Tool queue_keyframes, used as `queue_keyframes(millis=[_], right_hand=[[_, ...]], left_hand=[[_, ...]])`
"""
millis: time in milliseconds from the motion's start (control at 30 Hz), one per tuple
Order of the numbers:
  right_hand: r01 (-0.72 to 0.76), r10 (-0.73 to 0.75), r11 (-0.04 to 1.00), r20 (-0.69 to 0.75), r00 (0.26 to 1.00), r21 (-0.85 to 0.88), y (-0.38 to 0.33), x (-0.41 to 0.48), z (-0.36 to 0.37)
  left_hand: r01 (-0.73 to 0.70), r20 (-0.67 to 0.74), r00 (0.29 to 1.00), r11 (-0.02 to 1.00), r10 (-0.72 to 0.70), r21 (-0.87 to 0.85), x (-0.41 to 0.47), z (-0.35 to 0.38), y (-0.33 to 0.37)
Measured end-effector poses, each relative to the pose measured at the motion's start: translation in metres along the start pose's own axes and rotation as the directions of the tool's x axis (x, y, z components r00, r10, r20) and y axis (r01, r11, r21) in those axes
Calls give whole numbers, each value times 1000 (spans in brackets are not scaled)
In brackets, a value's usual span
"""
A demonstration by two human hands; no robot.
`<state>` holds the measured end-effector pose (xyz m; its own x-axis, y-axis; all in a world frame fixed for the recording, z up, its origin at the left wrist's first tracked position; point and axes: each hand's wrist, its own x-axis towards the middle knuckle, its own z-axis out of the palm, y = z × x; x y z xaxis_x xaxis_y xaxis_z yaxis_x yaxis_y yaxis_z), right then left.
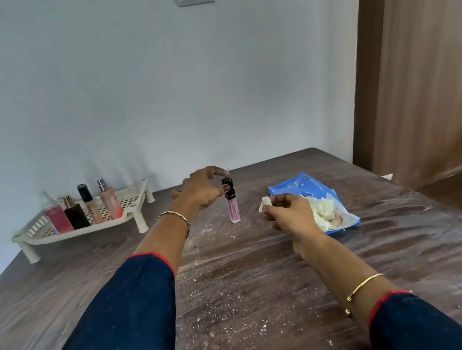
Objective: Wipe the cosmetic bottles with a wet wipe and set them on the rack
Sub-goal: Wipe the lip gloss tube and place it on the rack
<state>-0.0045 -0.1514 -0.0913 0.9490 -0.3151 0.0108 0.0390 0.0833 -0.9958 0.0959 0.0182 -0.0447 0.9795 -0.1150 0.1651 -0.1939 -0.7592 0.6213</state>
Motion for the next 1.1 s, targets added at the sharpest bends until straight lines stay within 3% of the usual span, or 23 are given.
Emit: queue_keyframes(millis=[233,500,667,800,1100], right_hand=[[-5,5,1000,14,1000,-9,-2,1,4],[5,-5,1000,14,1000,-19,-5,-2,4],[34,-35,999,18,999,37,-10,-14,6],[140,-141,988,11,990,72,-13,-29,8],[411,-411,912,18,911,19,-22,-87,34]], left_hand=[[24,-59,998,997,-20,76,-2,2,5],[-5,-88,996,1000,3,-14,-10,5,7],[-57,-20,998,959,53,-276,-24,-3,0],[-85,39,992,882,116,-464,-59,-22,8],[-48,103,983,758,150,-651,-151,-54,-16]])
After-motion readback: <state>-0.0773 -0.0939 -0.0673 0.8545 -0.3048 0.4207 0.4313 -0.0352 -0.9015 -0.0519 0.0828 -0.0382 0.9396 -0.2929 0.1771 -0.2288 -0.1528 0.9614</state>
